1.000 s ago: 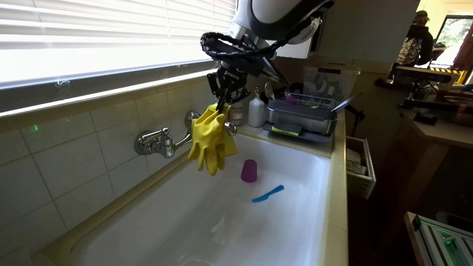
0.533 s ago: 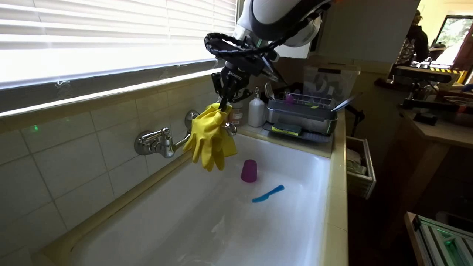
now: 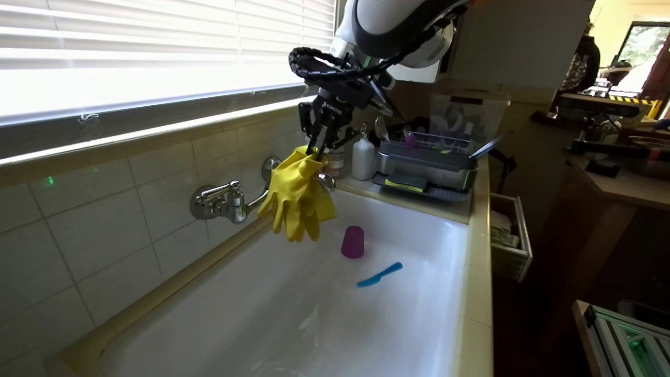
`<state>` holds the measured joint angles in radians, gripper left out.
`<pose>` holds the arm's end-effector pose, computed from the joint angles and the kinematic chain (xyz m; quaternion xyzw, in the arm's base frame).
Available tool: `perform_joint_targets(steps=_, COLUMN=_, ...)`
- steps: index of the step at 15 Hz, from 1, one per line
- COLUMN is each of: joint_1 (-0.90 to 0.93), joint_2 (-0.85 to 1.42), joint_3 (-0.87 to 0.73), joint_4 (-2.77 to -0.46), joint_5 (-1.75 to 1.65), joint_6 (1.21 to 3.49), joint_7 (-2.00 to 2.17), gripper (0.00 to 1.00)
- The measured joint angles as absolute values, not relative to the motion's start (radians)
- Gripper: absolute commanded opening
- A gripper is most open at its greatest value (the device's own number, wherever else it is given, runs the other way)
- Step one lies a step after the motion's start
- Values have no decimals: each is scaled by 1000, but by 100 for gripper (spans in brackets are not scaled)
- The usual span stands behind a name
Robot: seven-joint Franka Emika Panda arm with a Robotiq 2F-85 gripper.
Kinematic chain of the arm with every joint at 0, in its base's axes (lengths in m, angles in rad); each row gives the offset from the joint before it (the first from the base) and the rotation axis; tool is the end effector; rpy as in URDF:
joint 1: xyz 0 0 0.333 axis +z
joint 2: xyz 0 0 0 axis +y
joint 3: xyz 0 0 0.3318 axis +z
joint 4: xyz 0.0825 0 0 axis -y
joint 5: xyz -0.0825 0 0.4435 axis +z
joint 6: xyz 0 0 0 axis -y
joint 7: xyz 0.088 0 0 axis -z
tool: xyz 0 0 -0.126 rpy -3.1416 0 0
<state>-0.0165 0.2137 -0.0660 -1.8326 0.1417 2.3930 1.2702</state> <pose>0.7067 -0.0531 0.4219 -0.7410 0.6471 -0.1152 0.1377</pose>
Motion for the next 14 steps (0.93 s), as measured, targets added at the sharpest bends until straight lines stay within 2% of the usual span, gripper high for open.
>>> perform_joint_targets(steps=3, joint_1=-16, joint_2=214, joint_3=-66, joint_4=-1832, joint_5=144, joint_6=2393, joint_7=1270, gripper=81)
perform_joint_targets(steps=6, joint_1=-16, joint_2=214, joint_3=-66, joint_4=-1831, joint_5=144, joint_6=2393, joint_7=1270, gripper=99)
perform_joint_targets(steps=14, joint_1=-16, joint_2=237, joint_3=-66, joint_4=-1830, joint_5=144, joint_6=2393, joint_7=1270, gripper=100)
